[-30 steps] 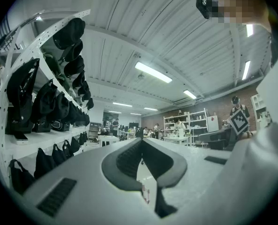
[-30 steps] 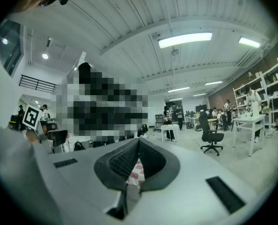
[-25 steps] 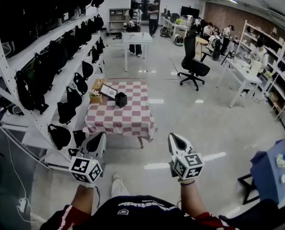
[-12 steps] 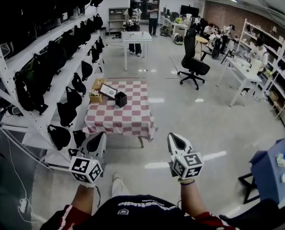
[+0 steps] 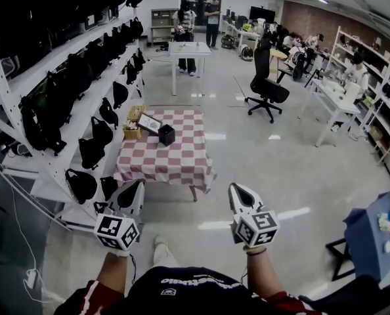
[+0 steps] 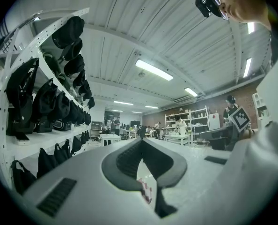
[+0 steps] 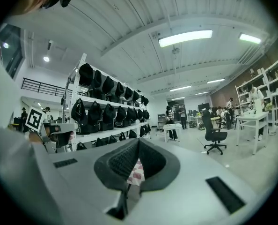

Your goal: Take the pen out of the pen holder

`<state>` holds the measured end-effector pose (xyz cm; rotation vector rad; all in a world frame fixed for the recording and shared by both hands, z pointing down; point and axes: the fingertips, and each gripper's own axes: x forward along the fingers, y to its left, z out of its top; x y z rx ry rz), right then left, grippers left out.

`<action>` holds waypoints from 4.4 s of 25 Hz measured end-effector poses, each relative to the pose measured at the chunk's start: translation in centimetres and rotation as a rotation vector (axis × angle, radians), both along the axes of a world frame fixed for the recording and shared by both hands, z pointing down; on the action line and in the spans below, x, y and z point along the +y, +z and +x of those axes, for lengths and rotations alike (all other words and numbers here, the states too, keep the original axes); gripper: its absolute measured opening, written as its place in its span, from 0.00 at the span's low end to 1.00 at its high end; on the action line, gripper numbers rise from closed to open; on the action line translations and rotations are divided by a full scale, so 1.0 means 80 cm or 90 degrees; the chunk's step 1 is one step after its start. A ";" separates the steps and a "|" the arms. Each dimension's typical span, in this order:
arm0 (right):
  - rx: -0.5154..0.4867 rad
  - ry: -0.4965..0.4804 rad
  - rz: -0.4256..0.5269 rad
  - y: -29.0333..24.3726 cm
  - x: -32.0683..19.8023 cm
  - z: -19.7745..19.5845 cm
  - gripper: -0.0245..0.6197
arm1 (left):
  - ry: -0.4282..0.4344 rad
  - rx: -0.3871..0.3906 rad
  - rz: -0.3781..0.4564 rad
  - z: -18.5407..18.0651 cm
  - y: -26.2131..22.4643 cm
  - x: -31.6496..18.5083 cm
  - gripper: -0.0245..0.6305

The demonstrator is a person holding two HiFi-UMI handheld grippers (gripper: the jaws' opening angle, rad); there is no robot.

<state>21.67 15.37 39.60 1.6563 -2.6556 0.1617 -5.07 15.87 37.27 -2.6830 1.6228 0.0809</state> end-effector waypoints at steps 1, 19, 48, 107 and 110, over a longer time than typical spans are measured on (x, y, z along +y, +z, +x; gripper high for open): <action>0.000 -0.003 0.001 -0.001 0.002 0.000 0.04 | -0.002 0.000 0.000 0.000 0.000 0.002 0.04; 0.001 -0.014 -0.036 0.025 0.013 -0.002 0.04 | -0.023 -0.001 -0.025 -0.013 0.023 0.006 0.04; 0.010 -0.019 -0.046 0.027 -0.084 -0.017 0.04 | -0.003 0.000 -0.034 -0.016 0.032 -0.103 0.04; 0.027 0.004 -0.039 -0.014 -0.518 -0.158 0.04 | 0.129 -0.006 -0.020 -0.085 0.034 -0.564 0.04; 0.021 -0.002 -0.035 -0.016 -0.527 -0.155 0.04 | 0.143 -0.009 -0.007 -0.076 0.025 -0.565 0.04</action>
